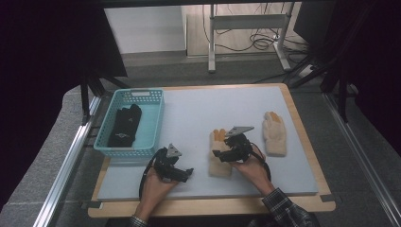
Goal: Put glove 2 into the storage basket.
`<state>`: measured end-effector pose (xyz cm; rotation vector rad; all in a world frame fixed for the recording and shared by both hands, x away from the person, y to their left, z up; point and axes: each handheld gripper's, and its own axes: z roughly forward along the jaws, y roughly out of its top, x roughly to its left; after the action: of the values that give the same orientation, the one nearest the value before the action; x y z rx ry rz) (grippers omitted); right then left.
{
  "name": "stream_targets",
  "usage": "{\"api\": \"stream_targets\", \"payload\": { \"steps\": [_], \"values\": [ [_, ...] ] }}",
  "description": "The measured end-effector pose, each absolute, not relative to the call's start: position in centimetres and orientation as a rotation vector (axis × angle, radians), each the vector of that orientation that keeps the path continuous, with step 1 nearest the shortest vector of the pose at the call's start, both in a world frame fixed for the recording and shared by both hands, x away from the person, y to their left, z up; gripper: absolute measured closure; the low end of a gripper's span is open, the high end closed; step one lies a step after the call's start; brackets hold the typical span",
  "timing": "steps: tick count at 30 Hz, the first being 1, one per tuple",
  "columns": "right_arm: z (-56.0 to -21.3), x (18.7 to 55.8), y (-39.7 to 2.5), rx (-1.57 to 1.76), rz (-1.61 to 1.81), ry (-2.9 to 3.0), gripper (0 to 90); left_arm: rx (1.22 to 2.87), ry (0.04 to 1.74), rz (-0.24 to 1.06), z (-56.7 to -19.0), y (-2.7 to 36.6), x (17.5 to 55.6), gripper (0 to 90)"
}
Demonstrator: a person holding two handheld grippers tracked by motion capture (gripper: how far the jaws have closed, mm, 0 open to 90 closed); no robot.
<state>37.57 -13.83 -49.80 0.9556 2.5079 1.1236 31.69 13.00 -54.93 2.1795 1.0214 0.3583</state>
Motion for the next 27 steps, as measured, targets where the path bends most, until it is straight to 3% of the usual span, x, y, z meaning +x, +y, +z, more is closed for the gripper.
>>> {"api": "stream_targets", "payload": {
  "steps": [8,21,27],
  "values": [
    [-48.8,39.7,-18.4,1.026,1.097,2.447,33.3,2.178,1.023,0.356,-54.9,13.0,31.7,0.7],
    [-47.8,41.3,-28.0,1.230,1.010,2.276,67.1,2.177,1.025,0.357,-54.9,13.0,31.7,0.8],
    [-47.5,41.5,-32.6,1.349,0.972,2.163,72.6,2.177,1.024,0.358,-54.9,13.0,31.7,0.9]
  ]
}}
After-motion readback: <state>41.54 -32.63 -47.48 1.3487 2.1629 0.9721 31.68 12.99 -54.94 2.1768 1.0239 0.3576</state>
